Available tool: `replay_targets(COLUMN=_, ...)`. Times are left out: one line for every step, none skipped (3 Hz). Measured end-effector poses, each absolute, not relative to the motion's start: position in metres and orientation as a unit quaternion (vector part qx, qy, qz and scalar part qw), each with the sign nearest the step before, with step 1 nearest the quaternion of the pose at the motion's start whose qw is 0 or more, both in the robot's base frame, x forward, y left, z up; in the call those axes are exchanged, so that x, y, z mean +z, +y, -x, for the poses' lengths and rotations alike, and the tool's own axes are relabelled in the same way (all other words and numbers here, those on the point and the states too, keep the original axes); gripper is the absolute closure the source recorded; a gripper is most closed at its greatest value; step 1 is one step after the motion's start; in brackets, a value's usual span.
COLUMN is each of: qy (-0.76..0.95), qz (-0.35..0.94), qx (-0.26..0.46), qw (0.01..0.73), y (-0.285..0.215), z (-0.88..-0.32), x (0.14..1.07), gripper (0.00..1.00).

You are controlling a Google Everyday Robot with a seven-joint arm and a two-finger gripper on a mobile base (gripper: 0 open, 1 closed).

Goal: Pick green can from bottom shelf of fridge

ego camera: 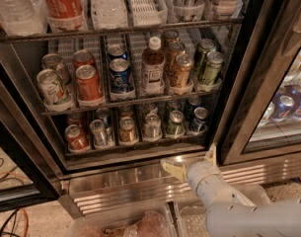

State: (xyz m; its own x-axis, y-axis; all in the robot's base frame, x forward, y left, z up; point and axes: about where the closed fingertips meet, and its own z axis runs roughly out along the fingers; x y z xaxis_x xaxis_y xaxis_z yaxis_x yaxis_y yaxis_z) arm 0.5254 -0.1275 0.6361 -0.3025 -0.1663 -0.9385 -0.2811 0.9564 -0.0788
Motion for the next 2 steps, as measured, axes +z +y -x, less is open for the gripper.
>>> replay_targets(qy=0.806, qz=0.135, qx=0.057, qw=0.574, y=-0.1256, z=-0.5273, x=0.6363, gripper=0.00)
replay_targets(qy=0.801, qz=0.096, qx=0.069, qw=0.587, y=-0.1221, z=-0.5336, x=0.6323, gripper=0.00)
